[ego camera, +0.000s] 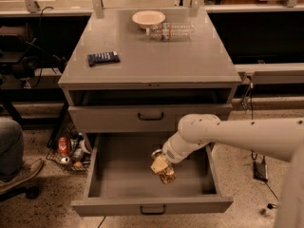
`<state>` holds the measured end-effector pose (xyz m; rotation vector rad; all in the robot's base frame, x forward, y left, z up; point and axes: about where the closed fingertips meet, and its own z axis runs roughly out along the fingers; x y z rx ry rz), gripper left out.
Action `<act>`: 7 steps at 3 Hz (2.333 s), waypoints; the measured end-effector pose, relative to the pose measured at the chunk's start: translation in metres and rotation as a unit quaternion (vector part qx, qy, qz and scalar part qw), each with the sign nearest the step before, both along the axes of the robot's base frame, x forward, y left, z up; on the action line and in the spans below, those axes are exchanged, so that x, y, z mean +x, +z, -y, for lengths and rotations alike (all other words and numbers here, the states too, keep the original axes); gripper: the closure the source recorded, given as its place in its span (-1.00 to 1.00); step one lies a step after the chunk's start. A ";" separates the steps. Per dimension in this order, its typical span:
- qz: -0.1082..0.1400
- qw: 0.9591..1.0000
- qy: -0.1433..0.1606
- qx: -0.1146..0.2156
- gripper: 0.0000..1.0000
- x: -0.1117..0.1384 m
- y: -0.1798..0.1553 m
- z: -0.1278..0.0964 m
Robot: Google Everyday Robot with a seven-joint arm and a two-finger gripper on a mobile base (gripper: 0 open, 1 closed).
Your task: Place orange can into middle drawer
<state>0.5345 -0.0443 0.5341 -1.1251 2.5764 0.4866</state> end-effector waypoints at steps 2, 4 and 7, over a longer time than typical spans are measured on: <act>-0.040 0.999 -0.009 0.010 1.00 0.015 -0.069 -0.011; -0.054 0.997 0.003 0.048 0.24 0.025 -0.095 -0.042; -0.062 0.996 0.011 0.066 -1.00 0.027 -0.101 -0.055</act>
Offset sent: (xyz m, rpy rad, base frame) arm 0.0230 0.0338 -0.1001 0.0734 0.1144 0.0073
